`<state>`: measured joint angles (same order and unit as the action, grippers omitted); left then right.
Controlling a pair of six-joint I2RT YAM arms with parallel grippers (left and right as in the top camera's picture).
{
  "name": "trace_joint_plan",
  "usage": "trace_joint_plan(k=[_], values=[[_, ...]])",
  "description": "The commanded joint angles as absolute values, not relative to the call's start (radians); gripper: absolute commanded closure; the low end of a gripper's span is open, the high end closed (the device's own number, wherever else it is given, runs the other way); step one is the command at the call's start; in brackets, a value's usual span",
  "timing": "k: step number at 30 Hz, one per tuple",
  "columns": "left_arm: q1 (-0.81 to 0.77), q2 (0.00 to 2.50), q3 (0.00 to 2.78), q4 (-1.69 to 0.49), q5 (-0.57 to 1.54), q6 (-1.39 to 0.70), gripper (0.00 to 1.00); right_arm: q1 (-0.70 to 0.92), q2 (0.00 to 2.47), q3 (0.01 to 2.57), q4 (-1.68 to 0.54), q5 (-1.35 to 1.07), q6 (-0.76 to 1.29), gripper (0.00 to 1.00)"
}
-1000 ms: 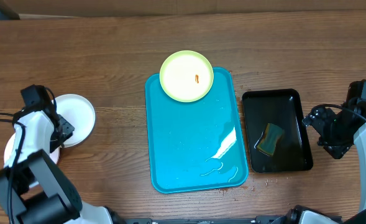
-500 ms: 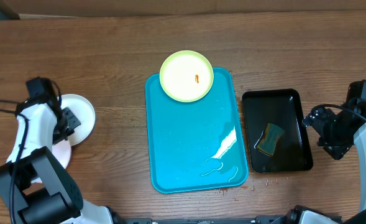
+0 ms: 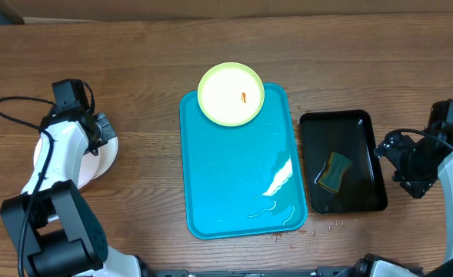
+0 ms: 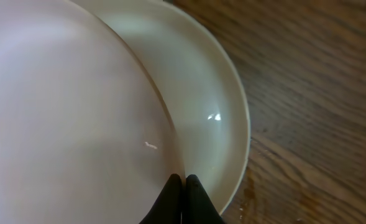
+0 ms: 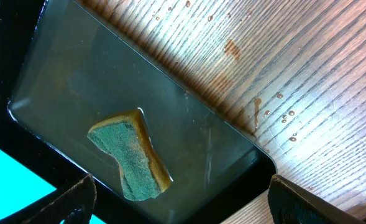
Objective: Clean dirty plates on tray and stack at the side
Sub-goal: 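Release the stacked white plate and raise the left gripper, then slide the yellow plate to the tray center with the left gripper, gripping its rim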
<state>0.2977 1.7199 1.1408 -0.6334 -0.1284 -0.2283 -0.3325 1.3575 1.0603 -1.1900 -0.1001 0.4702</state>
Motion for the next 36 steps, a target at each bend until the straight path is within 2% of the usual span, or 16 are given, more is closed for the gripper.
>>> trace_joint_plan(k=[1, 4, 6, 8, 9, 15, 19, 27, 28, 29, 36], values=[[0.290, 1.711, 1.162, -0.606, -0.002, -0.198, 0.96, -0.334, 1.351, 1.067, -1.187, -0.099, 0.463, 0.10], [0.284, 1.711, 1.163, -0.589, 0.051, -0.170, 0.96, -0.334, 1.351, 1.067, -1.187, -0.099, 0.463, 0.10], [0.276, 1.711, 1.163, -0.589, 0.061, -0.159, 0.89, -0.334, 1.351, 1.067, -1.187, -0.099, 0.463, 0.10], [0.267, 1.709, 1.165, -0.603, 0.060, -0.152, 0.60, -0.334, 1.351, 1.067, -1.188, -0.099, 0.463, 0.10], [0.265, 1.707, 1.169, -0.616, 0.060, -0.152, 0.53, -0.334, 1.351, 1.067, -1.188, -0.099, 0.463, 0.10], [0.221, 1.689, 1.279, -0.755, 0.089, -0.154, 0.50, -0.334, 1.351, 1.067, -1.187, -0.099, 0.463, 0.10], [0.112, 1.683, 1.354, -0.810, 0.172, -0.153, 0.51, -0.334, 1.351, 1.067, -1.183, -0.099, 0.463, 0.10], [-0.189, 1.777, 1.346, -0.649, 0.147, -0.155, 0.46, -0.334, 1.351, 1.067, -1.181, -0.111, 0.436, 0.10], [-0.213, 1.799, 1.346, -0.626, 0.146, -0.165, 0.46, -0.334, 1.351, 1.067, -1.184, -0.112, 0.436, 0.10], [-0.241, 1.842, 1.346, -0.595, 0.134, -0.194, 0.51, -0.334, 1.351, 1.067, -1.185, -0.125, 0.436, 0.10], [-0.269, 1.985, 1.346, -0.480, 0.100, -0.342, 0.50, -0.333, 1.351, 1.067, -1.180, -0.186, 0.436, 0.10]])
